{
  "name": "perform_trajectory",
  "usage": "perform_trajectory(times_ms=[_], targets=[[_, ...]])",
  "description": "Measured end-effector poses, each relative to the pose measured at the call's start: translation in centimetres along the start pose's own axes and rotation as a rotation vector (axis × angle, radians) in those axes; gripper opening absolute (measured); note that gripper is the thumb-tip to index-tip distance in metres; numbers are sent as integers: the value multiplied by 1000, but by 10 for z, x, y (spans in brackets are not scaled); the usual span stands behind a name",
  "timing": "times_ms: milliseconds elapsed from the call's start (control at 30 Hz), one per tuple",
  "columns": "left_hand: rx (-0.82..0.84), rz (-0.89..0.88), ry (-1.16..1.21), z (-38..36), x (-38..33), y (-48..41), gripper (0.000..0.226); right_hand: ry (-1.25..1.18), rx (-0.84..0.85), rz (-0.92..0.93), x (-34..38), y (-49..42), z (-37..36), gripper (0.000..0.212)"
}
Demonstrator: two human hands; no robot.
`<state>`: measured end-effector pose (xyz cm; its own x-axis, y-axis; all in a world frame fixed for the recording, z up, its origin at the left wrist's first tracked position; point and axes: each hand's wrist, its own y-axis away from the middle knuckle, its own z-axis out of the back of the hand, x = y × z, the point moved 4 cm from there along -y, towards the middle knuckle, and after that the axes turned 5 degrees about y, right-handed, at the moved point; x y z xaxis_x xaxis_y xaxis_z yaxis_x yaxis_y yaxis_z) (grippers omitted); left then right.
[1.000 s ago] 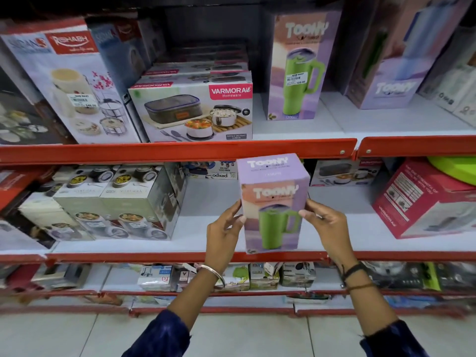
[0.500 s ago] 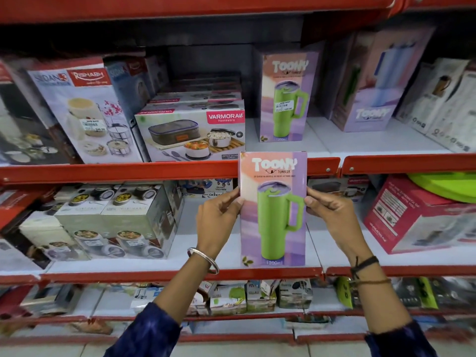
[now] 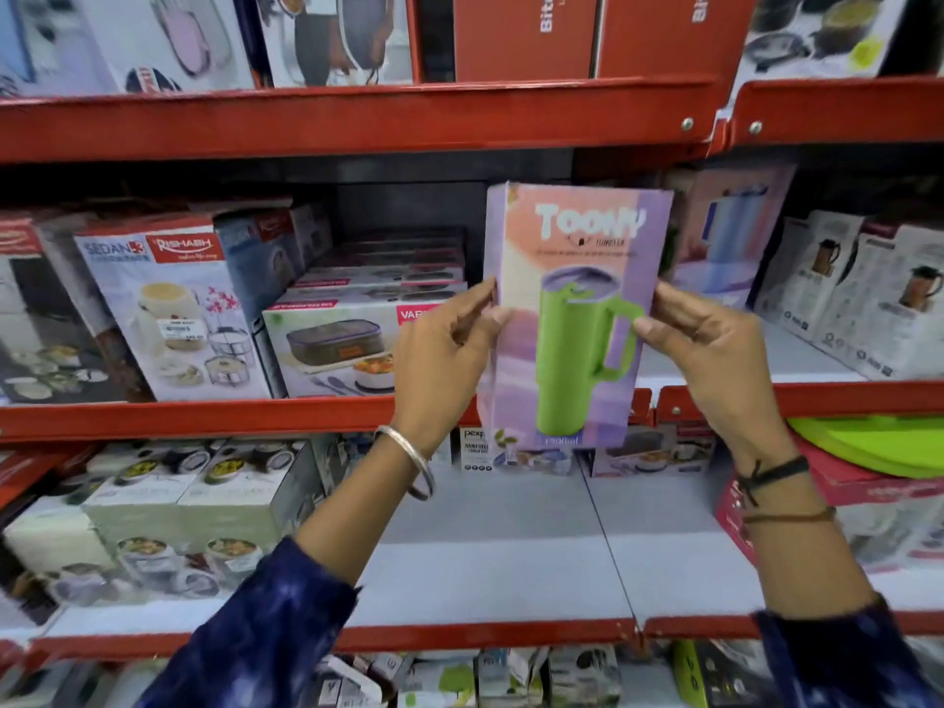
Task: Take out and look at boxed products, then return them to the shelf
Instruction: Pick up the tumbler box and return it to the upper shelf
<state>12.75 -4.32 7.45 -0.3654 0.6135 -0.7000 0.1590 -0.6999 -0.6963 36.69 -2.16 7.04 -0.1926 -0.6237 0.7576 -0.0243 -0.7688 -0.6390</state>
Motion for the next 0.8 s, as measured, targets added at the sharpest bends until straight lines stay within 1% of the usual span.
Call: perform_trajectory(times_ms=[100, 167, 367, 500, 633, 700, 800], targets=[[10, -58, 21, -15, 6, -20, 43, 21, -79, 65, 0, -21, 3, 45], [27, -71, 63, -27, 15, -25, 45, 28, -108, 78, -9, -31, 0, 46], [24, -8, 48, -51, 60, -31, 46, 39, -138, 13, -50, -41, -11, 48], [41, 18, -63, -62, 84, -37, 45, 31, -143, -63, -78, -46, -17, 47], [48, 44, -99, -68, 96, -44, 46, 57, -164, -90, -92, -51, -21, 47], [64, 48, -126, -72, 96, -49, 52, 83, -165, -94, -96, -55, -22, 46], [94, 54, -188, -78, 96, -51, 70, 96, -163, -90, -102, -62, -25, 45]])
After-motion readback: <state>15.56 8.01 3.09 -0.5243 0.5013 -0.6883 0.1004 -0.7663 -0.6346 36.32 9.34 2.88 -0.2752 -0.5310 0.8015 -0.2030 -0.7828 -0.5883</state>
